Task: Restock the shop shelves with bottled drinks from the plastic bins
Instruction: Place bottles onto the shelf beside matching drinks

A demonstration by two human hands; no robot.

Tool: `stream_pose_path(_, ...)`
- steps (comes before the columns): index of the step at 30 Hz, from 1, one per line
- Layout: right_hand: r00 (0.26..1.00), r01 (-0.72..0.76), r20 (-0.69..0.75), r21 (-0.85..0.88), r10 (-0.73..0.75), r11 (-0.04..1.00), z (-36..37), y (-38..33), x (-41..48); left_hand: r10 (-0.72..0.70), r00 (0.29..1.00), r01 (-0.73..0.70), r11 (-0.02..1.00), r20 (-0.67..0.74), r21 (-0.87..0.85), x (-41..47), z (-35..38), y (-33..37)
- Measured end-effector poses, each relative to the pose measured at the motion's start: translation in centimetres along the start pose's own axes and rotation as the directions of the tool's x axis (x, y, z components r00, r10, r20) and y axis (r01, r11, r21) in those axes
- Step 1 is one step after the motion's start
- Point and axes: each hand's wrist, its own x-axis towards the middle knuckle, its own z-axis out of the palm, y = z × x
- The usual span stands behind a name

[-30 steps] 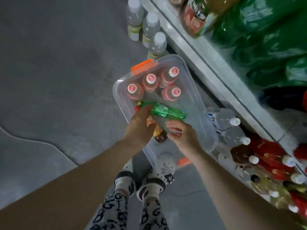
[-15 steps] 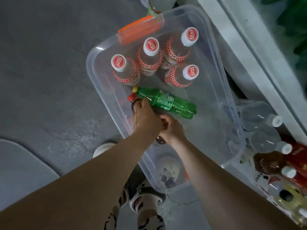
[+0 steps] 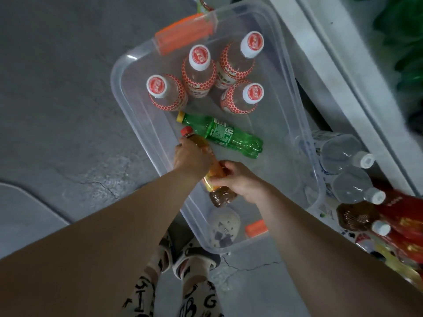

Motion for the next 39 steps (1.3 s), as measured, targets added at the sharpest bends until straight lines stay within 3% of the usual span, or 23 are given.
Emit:
stream_pose_path(5, 0.994, -0.055, 0.109, 0.222, 0.031, 0.973, -2.0, -0.4, -5.3, 0.055, 0.998, -0.05, 0.989, 0.038, -0.136, -2.5, -1.4, 0.6)
stream_pose_path(9, 0.984, -0.078, 0.178, 0.304, 0.023, 0.95, -3.4, -0.5, -9.2, 0.088, 0.965, 0.012, 0.927, 0.248, -0.374, -6.3, -2.5, 1.0)
stream_pose_path(12, 0.974, -0.072, 0.226, 0.339, -0.007, 0.938, -4.2, -1.1, -12.5, 0.127, 0.918, 0.055, 0.898, 0.376, -0.437, -9.2, -3.8, 1.1)
stream_pose_path(15, 0.97, -0.045, 0.239, 0.362, -0.046, 0.931, -4.6, -2.4, -16.3, 0.16, 0.895, 0.078, 0.864, 0.417, -0.498, -12.4, -5.6, 1.4)
stream_pose_path(21, 0.983, 0.095, 0.102, 0.411, -0.15, 0.906, -5.3, -6.1, -25.4, 0.312, 0.882, -0.085, 0.843, 0.355, -0.531, -21.3, -9.3, 3.9)
stream_pose_path(31, 0.943, 0.304, -0.28, 0.521, -0.177, 0.798, -7.5, -13.2, -42.6, 0.531, 0.791, -0.418, 0.832, 0.303, -0.366, -37.9, -14.0, 8.4)
stream_pose_path(35, 0.912, 0.365, -0.372, 0.548, -0.171, 0.753, -7.6, -13.6, -49.4, 0.555, 0.754, -0.461, 0.828, 0.352, -0.319, -44.0, -15.5, 9.2)
stream_pose_path(39, 0.871, 0.445, -0.461, 0.594, -0.17, 0.67, -7.2, -13.4, -56.6, 0.573, 0.672, -0.506, 0.818, 0.469, -0.274, -50.0, -17.4, 9.8)
